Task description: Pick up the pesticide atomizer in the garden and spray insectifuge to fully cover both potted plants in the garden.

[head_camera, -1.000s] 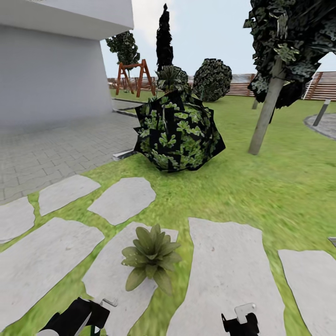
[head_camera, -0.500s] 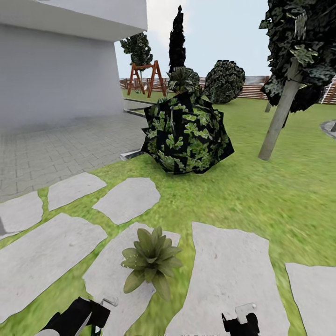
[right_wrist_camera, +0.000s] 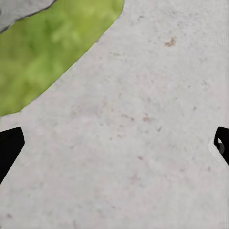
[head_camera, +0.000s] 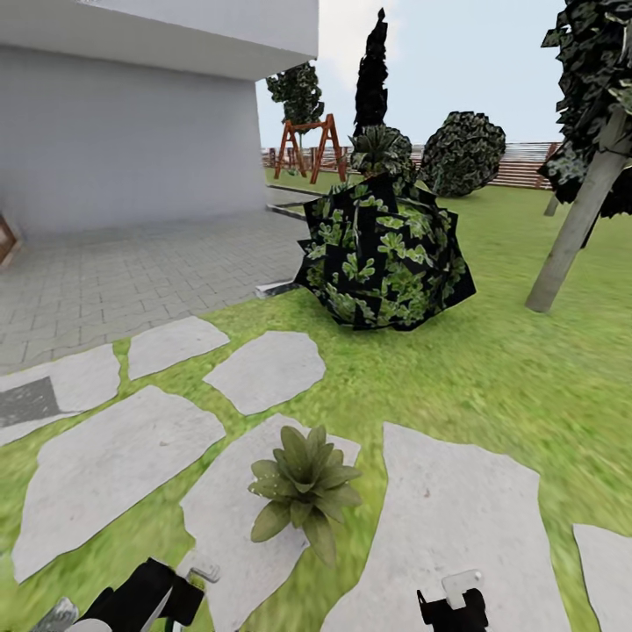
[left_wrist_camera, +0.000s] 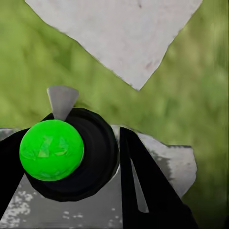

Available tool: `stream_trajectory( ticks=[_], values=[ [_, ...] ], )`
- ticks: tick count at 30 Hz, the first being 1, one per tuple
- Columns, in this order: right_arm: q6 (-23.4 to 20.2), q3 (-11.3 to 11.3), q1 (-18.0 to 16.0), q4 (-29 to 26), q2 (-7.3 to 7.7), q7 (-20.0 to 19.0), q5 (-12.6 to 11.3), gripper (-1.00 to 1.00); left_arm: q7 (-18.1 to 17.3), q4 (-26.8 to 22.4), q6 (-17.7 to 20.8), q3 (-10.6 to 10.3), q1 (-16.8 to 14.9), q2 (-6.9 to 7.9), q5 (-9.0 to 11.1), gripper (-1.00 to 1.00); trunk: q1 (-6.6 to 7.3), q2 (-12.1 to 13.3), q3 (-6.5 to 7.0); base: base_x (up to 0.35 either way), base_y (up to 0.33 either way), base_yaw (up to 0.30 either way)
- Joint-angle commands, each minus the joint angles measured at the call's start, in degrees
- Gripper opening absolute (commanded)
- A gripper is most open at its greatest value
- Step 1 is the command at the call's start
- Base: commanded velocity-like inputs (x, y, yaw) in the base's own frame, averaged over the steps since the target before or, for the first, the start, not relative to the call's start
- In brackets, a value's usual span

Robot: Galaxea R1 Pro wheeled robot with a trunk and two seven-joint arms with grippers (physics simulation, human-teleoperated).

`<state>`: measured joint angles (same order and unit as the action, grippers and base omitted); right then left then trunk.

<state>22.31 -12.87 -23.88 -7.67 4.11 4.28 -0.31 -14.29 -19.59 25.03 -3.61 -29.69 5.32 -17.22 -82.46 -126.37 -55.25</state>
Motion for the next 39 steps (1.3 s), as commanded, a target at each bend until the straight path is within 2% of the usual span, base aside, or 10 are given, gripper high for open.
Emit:
stream_trajectory(
  ticks=[1, 3, 5, 9, 14, 28, 39],
  values=[
    [0.10, -0.48, -0.03, 0.03, 0.02, 0.43, -0.03, 1.00, -0.29, -0.19, 0.68, -0.36, 0.02, 0.05, -0.36, -1.00, 0.01, -0.02, -0.05, 0.000, 0.000, 0.037],
    [0.10, -0.48, -0.03, 0.03, 0.08, 0.46, -0.04, 1.00, -0.30, -0.32, 1.25, -0.50, 0.00, -0.02, -0.29, -1.00, 0.01, -0.02, -0.05, 0.000, -0.068, 0.014],
    [0.10, -0.48, -0.03, 0.03, 0.10, 0.46, -0.04, 1.00, -0.23, -0.35, 1.39, -3.10, -0.02, -0.04, -0.20, -1.00, 0.01, -0.02, -0.05, 0.000, -0.234, 0.001],
    [0.10, -0.48, -0.03, 0.03, 0.10, 0.46, -0.04, 1.00, -0.21, -0.36, 1.42, -4.04, -0.02, -0.05, -0.24, -1.00, 0.01, -0.02, -0.05, 0.000, -0.266, 0.000],
    [0.10, -0.48, -0.03, 0.03, 0.10, 0.46, -0.04, 1.00, -0.15, -0.42, 1.35, -4.16, -0.09, -0.05, -0.21, -1.00, 0.01, -0.02, -0.05, 0.000, -0.273, 0.119],
    [0.10, -0.48, -0.03, 0.03, 0.10, 0.46, -0.04, 1.00, -0.12, -0.53, 1.34, -4.13, -0.11, -0.05, -0.12, -1.00, 0.01, -0.02, -0.05, 0.052, -0.263, 0.261],
    [0.10, -0.48, -0.03, 0.03, 0.10, 0.46, -0.04, 1.00, -0.12, -0.48, 1.34, -4.13, -0.11, -0.13, -0.16, -1.00, 0.01, -0.02, -0.05, 0.143, -0.116, 0.039]
  ],
)
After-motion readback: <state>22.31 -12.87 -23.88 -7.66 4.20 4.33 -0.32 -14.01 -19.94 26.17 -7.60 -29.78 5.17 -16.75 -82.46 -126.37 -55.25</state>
